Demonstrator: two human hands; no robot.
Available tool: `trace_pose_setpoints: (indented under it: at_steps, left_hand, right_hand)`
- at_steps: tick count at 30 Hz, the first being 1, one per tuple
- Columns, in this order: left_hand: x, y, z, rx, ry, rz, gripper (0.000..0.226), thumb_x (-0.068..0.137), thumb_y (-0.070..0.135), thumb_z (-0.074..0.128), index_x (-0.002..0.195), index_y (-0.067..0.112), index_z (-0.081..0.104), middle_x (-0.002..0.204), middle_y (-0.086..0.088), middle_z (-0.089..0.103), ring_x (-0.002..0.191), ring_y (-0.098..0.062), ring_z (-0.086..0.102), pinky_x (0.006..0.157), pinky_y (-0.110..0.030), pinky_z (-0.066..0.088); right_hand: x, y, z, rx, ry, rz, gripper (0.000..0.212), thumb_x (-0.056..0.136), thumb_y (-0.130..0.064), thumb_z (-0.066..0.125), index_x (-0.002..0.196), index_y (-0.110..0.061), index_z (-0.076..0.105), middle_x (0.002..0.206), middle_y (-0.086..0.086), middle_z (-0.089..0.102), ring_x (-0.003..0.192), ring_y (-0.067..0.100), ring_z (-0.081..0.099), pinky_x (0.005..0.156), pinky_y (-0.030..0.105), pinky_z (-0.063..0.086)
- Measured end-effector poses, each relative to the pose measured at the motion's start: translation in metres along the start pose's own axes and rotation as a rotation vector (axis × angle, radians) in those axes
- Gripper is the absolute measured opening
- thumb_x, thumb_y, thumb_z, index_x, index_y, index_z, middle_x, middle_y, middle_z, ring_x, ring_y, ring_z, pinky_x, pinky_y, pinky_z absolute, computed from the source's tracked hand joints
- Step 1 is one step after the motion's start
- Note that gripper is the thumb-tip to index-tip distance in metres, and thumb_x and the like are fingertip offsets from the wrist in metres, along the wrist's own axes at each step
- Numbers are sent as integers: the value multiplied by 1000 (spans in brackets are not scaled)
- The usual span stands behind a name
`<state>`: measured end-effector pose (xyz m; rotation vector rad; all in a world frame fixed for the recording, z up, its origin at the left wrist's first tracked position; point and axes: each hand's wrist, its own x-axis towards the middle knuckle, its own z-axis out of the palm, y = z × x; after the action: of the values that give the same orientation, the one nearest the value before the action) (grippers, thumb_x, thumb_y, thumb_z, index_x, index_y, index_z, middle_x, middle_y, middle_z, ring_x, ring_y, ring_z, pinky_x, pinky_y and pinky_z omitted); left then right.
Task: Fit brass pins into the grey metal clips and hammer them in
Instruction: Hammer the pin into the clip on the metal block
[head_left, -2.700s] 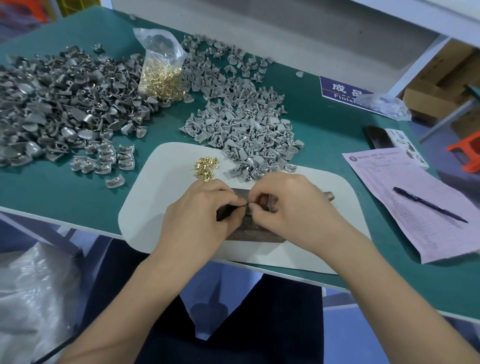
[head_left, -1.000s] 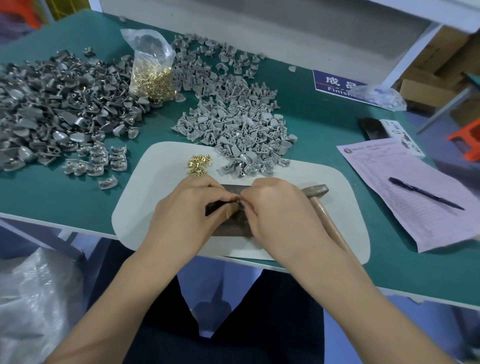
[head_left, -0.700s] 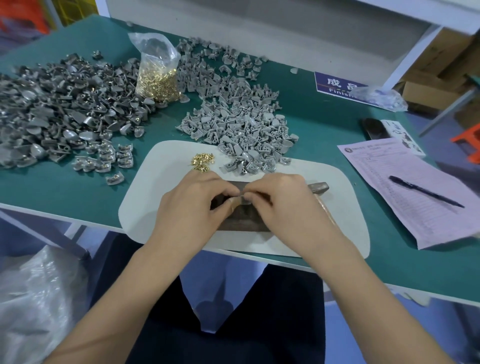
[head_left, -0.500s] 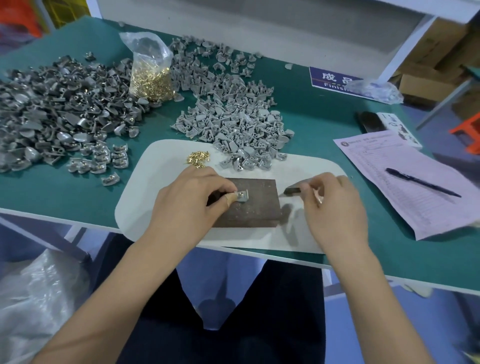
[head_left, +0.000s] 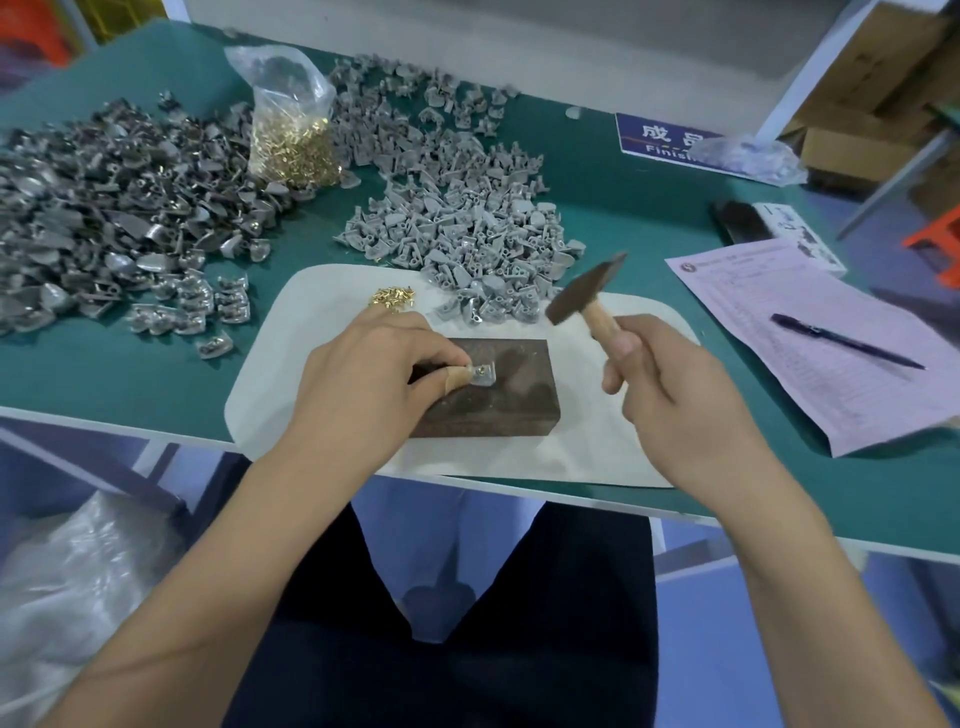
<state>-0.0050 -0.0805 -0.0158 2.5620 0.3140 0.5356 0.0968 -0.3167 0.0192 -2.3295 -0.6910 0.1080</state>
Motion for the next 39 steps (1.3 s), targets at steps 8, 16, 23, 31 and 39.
trace_pose_setpoints:
  at_steps: [8,16,23,31,39]
  left_hand:
    - [-2,0,2,12,47,42,7,85,48,73,91,44,74,81,20,61,89,-7,47,61,-30,44]
    - [-2,0,3,11,65,57,8,84,48,74,89,42,75,80,19,63,89,-12,51,61,-34,47]
    - [-3,0,4,22,66,56,5,86,46,74,89,42,75,81,18,62,89,-10,49,60,-33,46]
    - [-2,1,3,48,62,71,5,88,44,71,91,43,74,81,16,60,90,-14,51,58,-33,46]
    - [-1,-1,5,59,81,81,5,88,46,71,90,42,73,81,16,60,90,-14,52,58,-33,48]
  right_hand:
    - [-7,-36,9,-304,-8,-139,30,103,-62,25,120,-50,47,64,-16,52,74,26,56,67,41,50]
    - [-17,-55,17,-254,-20,-120,48,96,-71,13,127,-50,45,80,-8,68,83,33,63,71,44,53]
    - [-14,-51,13,-224,183,-110,40,99,-66,24,129,-53,47,82,-11,68,81,26,60,65,37,47]
    - [-17,-51,24,-260,181,-129,39,102,-62,26,131,-48,48,77,-5,69,75,35,62,63,41,52]
    - [-17,-46,26,-187,238,-128,36,105,-56,30,129,-46,54,85,-6,72,77,28,61,63,39,50]
